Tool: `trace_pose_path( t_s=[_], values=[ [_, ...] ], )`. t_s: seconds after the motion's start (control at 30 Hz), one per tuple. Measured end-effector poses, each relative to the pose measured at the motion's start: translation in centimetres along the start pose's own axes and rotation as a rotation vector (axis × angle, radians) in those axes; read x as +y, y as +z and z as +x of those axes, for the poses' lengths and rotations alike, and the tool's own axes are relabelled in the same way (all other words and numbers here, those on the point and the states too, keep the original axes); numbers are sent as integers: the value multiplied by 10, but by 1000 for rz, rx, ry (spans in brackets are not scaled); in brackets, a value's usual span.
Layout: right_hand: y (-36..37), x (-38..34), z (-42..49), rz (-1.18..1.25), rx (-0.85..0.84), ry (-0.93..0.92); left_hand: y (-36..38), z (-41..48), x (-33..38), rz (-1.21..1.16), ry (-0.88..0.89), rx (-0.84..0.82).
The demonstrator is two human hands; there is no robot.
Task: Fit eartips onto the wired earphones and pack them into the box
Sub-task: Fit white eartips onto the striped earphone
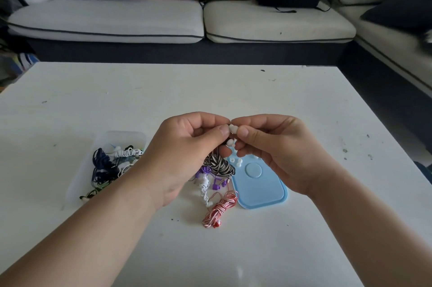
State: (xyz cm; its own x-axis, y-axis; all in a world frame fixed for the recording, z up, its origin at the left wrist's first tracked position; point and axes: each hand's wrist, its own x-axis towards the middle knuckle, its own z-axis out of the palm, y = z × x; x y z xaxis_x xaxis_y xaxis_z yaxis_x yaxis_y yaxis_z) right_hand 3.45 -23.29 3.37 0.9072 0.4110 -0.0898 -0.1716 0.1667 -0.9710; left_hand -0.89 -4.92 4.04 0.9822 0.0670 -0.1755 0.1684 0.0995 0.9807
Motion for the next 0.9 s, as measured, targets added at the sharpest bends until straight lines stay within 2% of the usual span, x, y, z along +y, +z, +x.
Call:
trace_pose_path(
  t_s=[0.27, 0.43, 0.6, 0.73, 0.9],
  values=[
    [-3, 3, 1, -16, -26, -19, 0, -2, 1, -43, -18, -35],
    [-4, 2, 1, 49, -59, 21, -3, -2, 1, 37, 36, -22],
    [3, 6, 0, -46, 10, -54, -1, -3, -4, 96, 52, 29],
    [9, 12, 2, -155, 115, -138, 2, -2, -4, 57, 45, 66],
    [12, 10, 3, -54, 114, -30, 2, -1, -2, -3, 72, 95]
  ],
)
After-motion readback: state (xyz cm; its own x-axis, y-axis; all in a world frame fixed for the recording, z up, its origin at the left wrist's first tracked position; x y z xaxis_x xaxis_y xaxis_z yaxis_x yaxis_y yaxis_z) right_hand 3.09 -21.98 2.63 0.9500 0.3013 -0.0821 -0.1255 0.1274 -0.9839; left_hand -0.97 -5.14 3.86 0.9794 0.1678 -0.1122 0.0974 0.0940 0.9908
